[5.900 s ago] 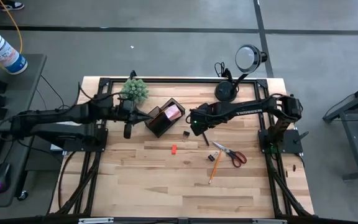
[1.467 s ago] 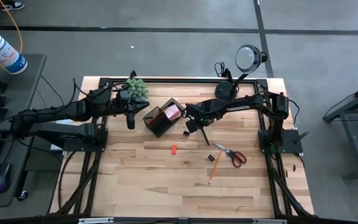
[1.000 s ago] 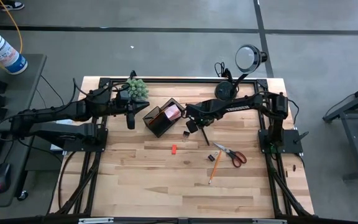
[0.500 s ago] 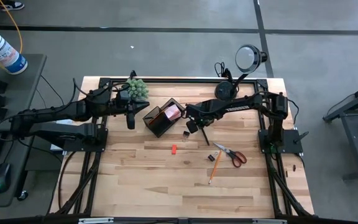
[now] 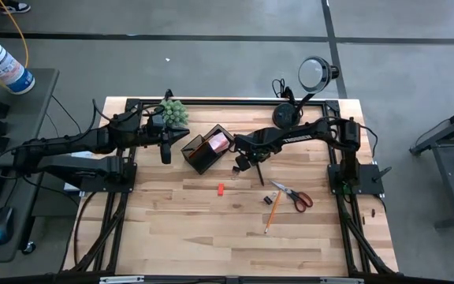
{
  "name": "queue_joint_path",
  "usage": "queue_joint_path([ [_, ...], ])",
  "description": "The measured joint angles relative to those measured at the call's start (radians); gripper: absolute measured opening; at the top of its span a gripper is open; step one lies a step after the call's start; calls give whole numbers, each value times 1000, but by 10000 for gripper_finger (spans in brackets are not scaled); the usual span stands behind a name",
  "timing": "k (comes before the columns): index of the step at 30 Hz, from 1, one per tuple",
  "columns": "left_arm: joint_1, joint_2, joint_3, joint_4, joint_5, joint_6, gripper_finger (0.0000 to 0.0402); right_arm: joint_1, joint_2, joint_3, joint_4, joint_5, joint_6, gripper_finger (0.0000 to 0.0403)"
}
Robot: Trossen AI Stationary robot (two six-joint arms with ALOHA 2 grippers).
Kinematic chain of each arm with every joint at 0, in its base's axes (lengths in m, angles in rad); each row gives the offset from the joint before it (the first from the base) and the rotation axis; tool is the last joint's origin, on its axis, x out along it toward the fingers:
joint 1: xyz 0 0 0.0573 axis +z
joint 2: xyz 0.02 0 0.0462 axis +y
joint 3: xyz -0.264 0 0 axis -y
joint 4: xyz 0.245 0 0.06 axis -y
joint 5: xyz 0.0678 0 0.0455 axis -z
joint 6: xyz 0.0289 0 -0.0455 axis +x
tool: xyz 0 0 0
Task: Pick and place office supplies into organizer
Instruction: Put the black pen into the black desk organizer
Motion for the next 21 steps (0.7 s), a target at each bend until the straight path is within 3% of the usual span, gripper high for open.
queue_joint_path([
  [7,0,0,0,-1,0,0,14,0,1,-1,3,-3,-10,74],
  [15,0,0,0,-16,-7,0,14,0,2,-2,5,3,-18,21],
  [21,0,0,0,-16,-7,0,14,1,3,-3,7,11,-18,28],
])
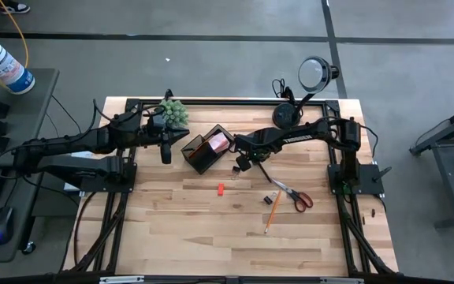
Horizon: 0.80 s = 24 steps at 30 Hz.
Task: Pick and place office supplies into organizer
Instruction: Put the black pen into the black desk organizer
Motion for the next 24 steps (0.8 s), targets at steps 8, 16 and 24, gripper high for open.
queue_joint_path([
  [8,0,0,0,-1,0,8,14,-1,-30,-5,12,-4,0,21],
  [16,0,0,0,-2,0,25,14,-1,-86,-4,65,0,8,25],
  [24,0,-4,0,-11,64,39,14,-1,-170,-3,249,39,-26,26],
])
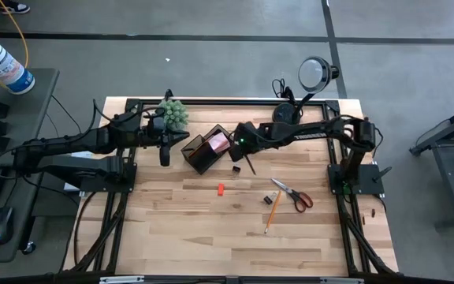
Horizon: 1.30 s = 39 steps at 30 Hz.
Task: Pick and place office supplies into organizer
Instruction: Put the black pen into the black desk organizer
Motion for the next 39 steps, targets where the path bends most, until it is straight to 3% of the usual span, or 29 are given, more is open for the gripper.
queue_joint_path([
  [9,0,-47,0,-81,132,2,14,0,-71,1,409,83,-158,26],
  [17,0,-113,0,-148,151,2,14,1,-68,2,834,67,-428,22],
  [32,0,-147,0,-191,147,2,14,-38,89,8,1134,-25,-506,26],
  [39,0,-147,0,-206,147,1,14,-29,190,183,1037,-106,-626,27],
])
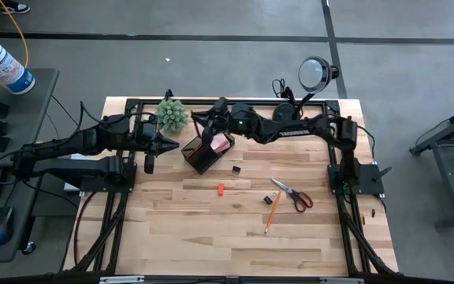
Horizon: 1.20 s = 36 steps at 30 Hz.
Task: Pick and place office supplies into organizer
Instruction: Put the black pen into the black desk organizer
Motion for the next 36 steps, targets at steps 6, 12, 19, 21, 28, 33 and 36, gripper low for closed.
queue_joint_path([
  [6,0,0,0,0,0,0,14,4,38,79,-156,-41,-110,27],
  [12,0,0,0,-9,0,1,14,-1,41,42,-137,-48,-114,27],
  [19,0,0,0,-18,0,2,14,0,94,43,-16,-42,-100,28],
  [21,0,0,0,-19,0,2,14,0,104,43,-17,-39,-98,28],
  [28,0,0,0,-22,0,5,14,-4,122,43,-22,-21,-106,31],
  [33,0,0,0,-21,0,9,14,-5,122,43,-33,-31,-106,60],
  [36,0,0,0,-21,0,17,14,-5,122,43,-35,-36,-106,83],
])
